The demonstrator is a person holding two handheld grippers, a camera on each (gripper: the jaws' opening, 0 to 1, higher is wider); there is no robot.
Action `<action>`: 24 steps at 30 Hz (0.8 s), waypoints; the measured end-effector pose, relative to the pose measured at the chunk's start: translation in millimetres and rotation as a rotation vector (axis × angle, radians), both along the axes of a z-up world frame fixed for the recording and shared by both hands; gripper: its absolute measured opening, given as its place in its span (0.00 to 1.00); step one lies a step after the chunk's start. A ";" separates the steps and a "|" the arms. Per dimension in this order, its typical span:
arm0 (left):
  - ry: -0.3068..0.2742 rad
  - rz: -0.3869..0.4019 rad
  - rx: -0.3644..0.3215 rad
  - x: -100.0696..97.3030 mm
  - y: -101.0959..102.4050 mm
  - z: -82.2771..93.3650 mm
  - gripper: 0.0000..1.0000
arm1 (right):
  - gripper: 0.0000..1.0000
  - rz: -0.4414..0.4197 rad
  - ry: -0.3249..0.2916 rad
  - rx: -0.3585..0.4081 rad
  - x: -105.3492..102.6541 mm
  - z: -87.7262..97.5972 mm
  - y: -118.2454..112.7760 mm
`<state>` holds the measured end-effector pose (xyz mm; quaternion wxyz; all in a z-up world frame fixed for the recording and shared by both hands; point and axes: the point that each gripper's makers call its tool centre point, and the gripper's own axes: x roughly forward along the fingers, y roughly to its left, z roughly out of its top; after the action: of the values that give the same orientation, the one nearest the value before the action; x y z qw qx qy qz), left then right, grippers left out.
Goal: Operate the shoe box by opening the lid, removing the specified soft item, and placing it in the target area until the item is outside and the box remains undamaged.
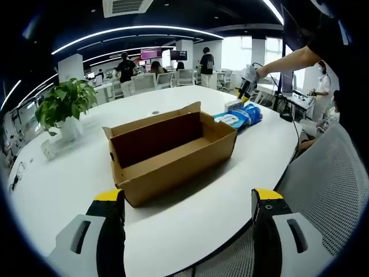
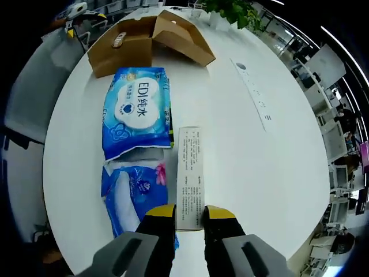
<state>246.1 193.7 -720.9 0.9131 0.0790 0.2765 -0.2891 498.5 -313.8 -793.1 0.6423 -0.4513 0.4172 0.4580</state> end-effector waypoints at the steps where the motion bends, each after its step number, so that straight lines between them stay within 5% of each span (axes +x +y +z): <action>1: 0.001 0.000 0.000 0.0 0.0 -0.1 0.94 | 0.14 0.003 -0.002 -0.003 0.5 -0.3 -0.8; 24: 0.019 -0.007 0.020 2.0 -1.0 -6.1 0.94 | 0.14 0.095 0.008 -0.118 2.1 -9.0 -24.1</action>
<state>248.1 192.7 -727.0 0.9085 0.0864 0.2879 -0.2904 500.7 -337.9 -802.1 0.5905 -0.5060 0.4242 0.4641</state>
